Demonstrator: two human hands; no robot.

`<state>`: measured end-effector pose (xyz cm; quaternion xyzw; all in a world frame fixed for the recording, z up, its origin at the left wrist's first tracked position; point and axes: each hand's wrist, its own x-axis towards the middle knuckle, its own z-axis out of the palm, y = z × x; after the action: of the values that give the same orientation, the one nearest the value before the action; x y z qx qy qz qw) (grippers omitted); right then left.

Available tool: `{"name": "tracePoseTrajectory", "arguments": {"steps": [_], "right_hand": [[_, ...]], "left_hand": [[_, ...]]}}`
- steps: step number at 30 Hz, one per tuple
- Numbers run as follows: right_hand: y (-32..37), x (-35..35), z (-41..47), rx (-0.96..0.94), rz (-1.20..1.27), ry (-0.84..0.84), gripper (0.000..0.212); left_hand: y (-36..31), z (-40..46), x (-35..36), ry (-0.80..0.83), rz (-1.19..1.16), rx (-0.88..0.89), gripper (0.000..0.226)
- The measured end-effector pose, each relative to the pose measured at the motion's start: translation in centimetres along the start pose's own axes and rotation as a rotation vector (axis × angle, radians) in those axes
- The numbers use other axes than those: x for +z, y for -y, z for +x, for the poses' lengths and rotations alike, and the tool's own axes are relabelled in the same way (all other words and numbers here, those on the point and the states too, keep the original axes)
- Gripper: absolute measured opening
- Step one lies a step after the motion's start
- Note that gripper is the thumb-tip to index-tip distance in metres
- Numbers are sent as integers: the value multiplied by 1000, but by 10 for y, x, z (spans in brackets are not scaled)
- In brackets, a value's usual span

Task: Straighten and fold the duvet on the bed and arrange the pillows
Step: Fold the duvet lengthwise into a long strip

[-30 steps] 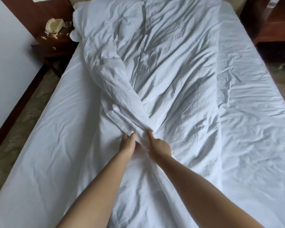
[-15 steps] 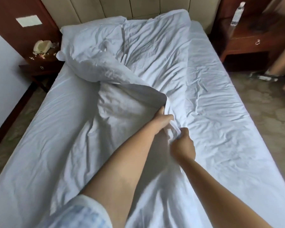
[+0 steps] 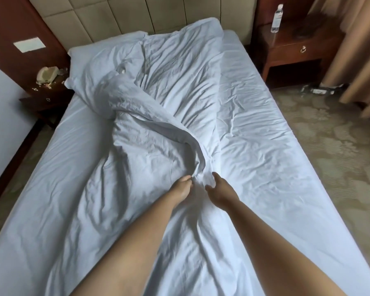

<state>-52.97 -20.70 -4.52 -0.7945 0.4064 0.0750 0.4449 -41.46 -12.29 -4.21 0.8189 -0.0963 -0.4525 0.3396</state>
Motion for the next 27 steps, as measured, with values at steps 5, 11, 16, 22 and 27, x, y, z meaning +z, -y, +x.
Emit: {"name": "tracePoseTrajectory", "arguments": {"steps": [5,11,16,22,27], "right_hand": [[15,-12,-58,-55,-63,-37,62],[29,-23,-141,-105,-221,-134,62],[29,-28,-197,-132,-317,-191,59],[-2,-63,-228,-159,-311,-235,60],[-44,-107,-220,-189,-354,-229,58]], "left_hand": [[6,-47,-9,-67,161,65,51],[12,-127,-15,-82,226,243,55],[20,-176,-8,-58,223,356,46],[-1,-203,21,-139,285,412,42],[-26,-205,68,-171,316,404,44]]}}
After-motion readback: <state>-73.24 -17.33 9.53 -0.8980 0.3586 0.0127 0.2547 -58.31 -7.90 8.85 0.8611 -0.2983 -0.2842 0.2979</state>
